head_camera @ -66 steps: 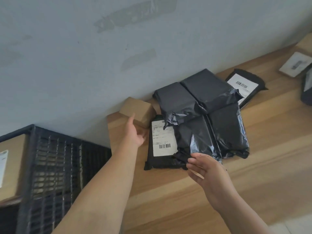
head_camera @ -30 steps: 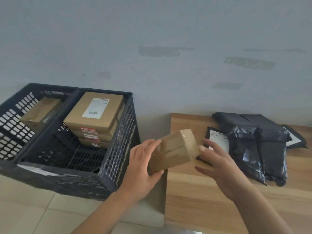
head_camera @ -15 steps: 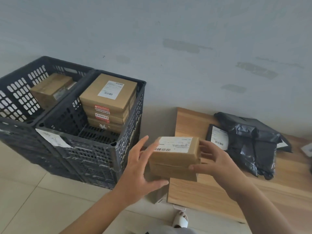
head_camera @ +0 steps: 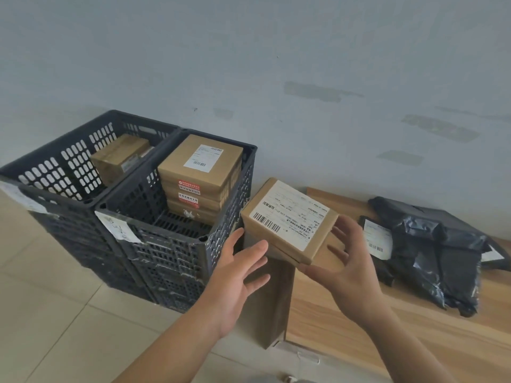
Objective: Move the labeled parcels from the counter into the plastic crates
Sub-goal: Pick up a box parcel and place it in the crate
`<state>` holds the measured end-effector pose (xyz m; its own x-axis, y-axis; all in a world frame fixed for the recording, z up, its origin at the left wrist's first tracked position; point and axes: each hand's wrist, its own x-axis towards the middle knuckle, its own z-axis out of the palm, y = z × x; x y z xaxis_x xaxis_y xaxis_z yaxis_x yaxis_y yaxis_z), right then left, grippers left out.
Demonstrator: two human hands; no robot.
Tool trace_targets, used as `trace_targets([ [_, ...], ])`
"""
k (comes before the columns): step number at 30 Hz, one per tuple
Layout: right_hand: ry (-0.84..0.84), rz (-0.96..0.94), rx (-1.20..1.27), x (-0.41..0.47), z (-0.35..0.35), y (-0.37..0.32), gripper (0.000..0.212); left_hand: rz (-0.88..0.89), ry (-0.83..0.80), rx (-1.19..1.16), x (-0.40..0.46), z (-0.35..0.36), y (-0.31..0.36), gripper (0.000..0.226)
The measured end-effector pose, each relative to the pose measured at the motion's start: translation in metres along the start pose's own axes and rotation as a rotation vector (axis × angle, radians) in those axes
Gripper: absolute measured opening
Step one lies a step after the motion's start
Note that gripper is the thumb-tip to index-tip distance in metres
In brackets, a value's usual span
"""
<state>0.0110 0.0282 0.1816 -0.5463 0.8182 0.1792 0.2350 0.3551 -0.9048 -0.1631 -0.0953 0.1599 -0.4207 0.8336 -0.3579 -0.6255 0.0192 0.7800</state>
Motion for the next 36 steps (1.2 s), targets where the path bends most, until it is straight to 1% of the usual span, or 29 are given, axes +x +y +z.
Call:
trace_targets([
  [3,0.037,-0.023,0.013,0.010,0.013,0.001,0.100,0.060,0.037,-0.033,0.004,0.025,-0.004,0.119],
  [4,0.050,-0.038,0.018,0.013,0.017,0.001,0.100,0.080,0.043,-0.059,0.006,0.033,-0.003,0.115],
  [6,0.078,-0.080,0.030,0.017,0.021,0.002,0.099,0.128,0.060,-0.093,0.012,0.045,-0.002,0.096],
  [8,0.093,-0.109,0.049,0.020,0.022,0.003,0.103,0.170,0.069,-0.107,0.017,0.054,0.000,0.082],
  [11,0.079,-0.136,0.083,0.027,0.015,0.007,0.103,0.220,0.082,-0.079,0.022,0.063,0.003,0.076],
  [13,-0.017,-0.144,0.096,0.033,0.003,0.008,0.099,0.255,0.097,-0.035,0.025,0.063,0.008,0.073],
  [15,-0.151,-0.155,0.125,0.041,-0.014,0.013,0.083,0.288,0.123,0.063,0.029,0.058,0.018,0.075],
  [16,-0.206,-0.140,0.151,0.048,-0.024,0.015,0.076,0.306,0.141,0.150,0.030,0.054,0.026,0.079],
  [18,-0.277,-0.084,0.205,0.066,-0.045,0.019,0.067,0.325,0.181,0.415,0.030,0.046,0.043,0.087],
  [20,-0.335,-0.073,0.192,0.086,-0.064,0.020,0.060,0.282,0.183,0.682,0.025,0.038,0.060,0.094],
  [22,-0.432,-0.090,0.160,0.103,-0.079,0.019,0.062,0.205,0.152,0.844,0.016,0.036,0.071,0.095],
  [26,-0.737,-0.121,0.049,0.122,-0.088,0.012,0.074,0.068,0.042,1.053,-0.001,0.044,0.077,0.088],
  [28,-0.917,-0.106,0.017,0.125,-0.086,0.011,0.074,0.014,-0.005,1.085,-0.009,0.051,0.072,0.087],
  [30,-1.069,-0.094,0.053,0.123,-0.082,0.014,0.067,-0.018,-0.022,1.070,-0.018,0.057,0.063,0.086],
  [32,-1.157,-0.088,0.099,0.121,-0.078,0.019,0.062,-0.025,0.003,1.064,-0.029,0.061,0.052,0.083],
  [36,-1.294,-0.034,0.205,0.115,-0.067,0.032,0.060,-0.018,0.100,1.016,-0.057,0.067,0.029,0.075],
])
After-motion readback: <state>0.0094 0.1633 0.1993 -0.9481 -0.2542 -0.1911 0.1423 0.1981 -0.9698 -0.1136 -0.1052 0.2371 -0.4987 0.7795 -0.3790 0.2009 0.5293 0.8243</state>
